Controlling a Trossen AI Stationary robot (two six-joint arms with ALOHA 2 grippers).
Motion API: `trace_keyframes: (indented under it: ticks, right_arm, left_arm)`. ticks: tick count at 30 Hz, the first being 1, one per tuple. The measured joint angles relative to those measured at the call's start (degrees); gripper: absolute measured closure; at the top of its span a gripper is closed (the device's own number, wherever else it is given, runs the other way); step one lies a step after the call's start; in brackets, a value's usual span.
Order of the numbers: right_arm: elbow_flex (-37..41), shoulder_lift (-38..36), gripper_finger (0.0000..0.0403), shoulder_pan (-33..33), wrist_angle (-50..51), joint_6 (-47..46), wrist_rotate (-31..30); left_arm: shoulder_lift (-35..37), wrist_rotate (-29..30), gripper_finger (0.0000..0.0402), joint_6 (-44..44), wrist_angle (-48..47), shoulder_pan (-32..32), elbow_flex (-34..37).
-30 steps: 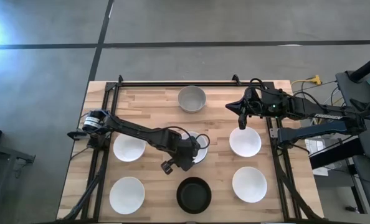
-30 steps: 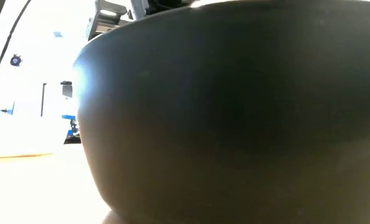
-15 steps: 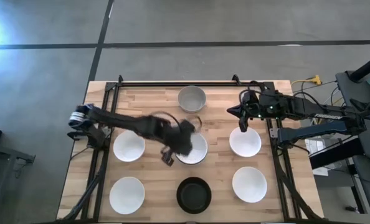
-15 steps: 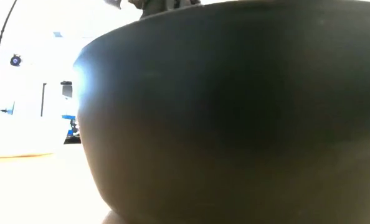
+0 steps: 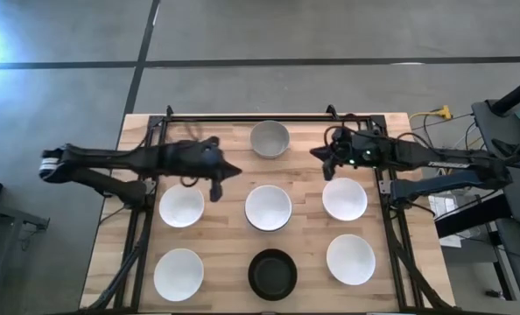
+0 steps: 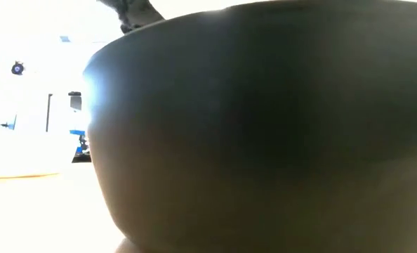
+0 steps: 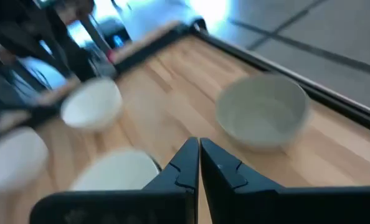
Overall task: Nest bowls inside each other
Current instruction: Stack the light gray bowl on top of the white bowl
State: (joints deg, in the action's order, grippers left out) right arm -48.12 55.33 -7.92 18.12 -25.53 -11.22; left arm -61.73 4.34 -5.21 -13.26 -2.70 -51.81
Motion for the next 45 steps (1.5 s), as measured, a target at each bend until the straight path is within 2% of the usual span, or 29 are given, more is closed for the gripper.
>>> trace_keyframes:
  ticks: [4, 8, 11, 14, 21, 27, 36, 39, 45]
  right_arm:
    - [0.0, 7.0, 0.0393, -3.4, -8.3, -1.3, 5.0]
    - [-3.6, 16.5, 0.038, -8.1, -10.5, -0.8, 15.5]
    - [-8.1, 23.7, 0.036, -10.9, -9.6, 5.6, 22.6]
    - [-14.6, 30.1, 0.0335, -12.5, -5.0, 16.1, 24.6]
    - [-33.5, 44.7, 0.0268, -14.8, 17.6, 40.4, 24.6]
    - [-44.9, 55.5, 0.0226, -17.4, 33.6, 53.6, 19.7]
    - [-52.8, 64.8, 0.022, -20.7, 39.7, 58.6, 19.2]
    - [-53.3, 65.7, 0.0219, -21.1, 39.8, 58.6, 22.1]
    - [-52.2, 66.4, 0.0222, -20.5, 40.3, 59.1, 23.6]
  left_arm:
    - [8.8, 2.3, 0.0402, -10.9, 16.0, -0.3, 13.0]
    - [15.3, 7.6, 0.0402, -18.0, 28.8, -0.3, 22.1]
    - [18.4, 13.0, 0.0402, -19.9, 35.8, -0.3, 26.0]
    - [20.6, 17.3, 0.0402, -19.9, 40.8, -0.3, 27.9]
    - [22.8, 19.2, 0.0402, -18.2, 41.3, -0.3, 28.4]
    - [22.4, 20.3, 0.0402, -17.9, 41.3, -0.3, 28.4]
    - [22.0, 22.1, 0.0402, -17.9, 41.3, -0.3, 28.4]
    - [21.9, 22.2, 0.0402, -17.9, 41.1, -0.3, 28.4]
    - [21.3, 22.2, 0.0402, -17.9, 41.3, -0.3, 28.4]
